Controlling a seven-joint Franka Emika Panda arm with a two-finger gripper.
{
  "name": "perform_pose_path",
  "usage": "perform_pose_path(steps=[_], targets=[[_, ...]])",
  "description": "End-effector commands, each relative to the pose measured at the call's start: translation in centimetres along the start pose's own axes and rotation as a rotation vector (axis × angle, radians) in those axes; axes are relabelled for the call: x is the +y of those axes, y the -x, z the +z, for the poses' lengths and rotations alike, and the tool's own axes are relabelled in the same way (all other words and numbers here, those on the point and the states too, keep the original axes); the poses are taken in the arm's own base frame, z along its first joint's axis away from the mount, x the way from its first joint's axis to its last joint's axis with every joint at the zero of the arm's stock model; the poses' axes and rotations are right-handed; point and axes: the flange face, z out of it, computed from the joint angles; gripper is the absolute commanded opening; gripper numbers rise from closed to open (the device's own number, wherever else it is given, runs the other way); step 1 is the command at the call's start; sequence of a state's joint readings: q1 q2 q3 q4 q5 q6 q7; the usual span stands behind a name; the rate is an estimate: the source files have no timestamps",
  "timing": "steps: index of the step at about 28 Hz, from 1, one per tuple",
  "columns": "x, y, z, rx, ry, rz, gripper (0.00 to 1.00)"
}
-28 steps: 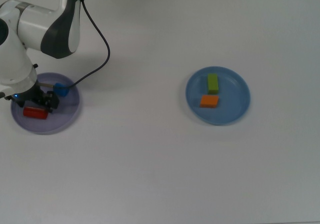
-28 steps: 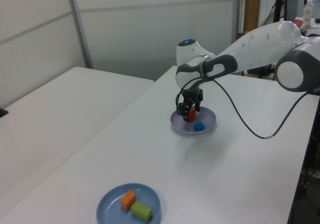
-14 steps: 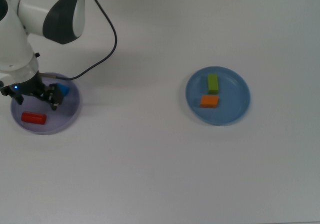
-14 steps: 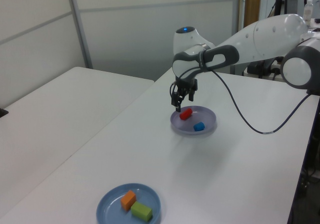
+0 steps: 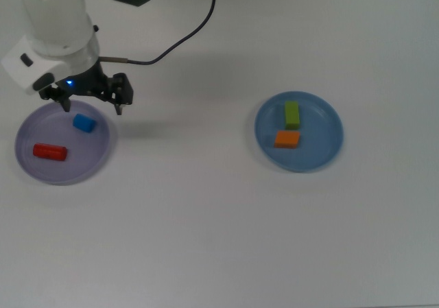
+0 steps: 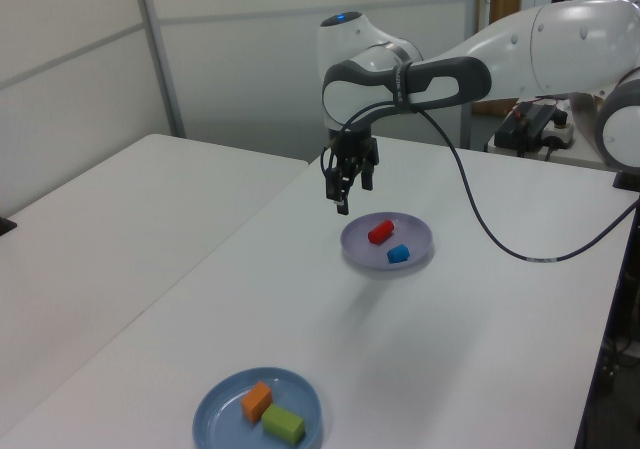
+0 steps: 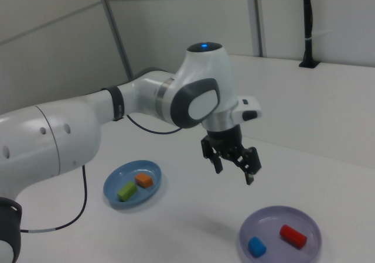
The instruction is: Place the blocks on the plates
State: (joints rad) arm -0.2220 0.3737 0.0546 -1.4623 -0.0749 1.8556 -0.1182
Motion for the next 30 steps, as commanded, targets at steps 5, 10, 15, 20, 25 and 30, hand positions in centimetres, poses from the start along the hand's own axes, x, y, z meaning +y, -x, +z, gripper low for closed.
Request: perform_pose_path(steps=[5,10,15,20,25,30], targets=[[-4.1,0.7,-0.8,-0.037,-0.005,-0.065,1.00],[-5.1,1.0,-1.0,-0.056,-0.003,-0.081,1.00],[-5.3,1.1,-1.0,-0.065,-0.005,-0.085,1.00],[-5.2,1.0,-0.9,-0.065,-0.005,-0.085,1.00],[-5.2,1.0,-0.8,-0.065,-0.005,-0.085,1.00],[-5.3,1.0,-0.9,-0.065,-0.005,-0.087,1.00]])
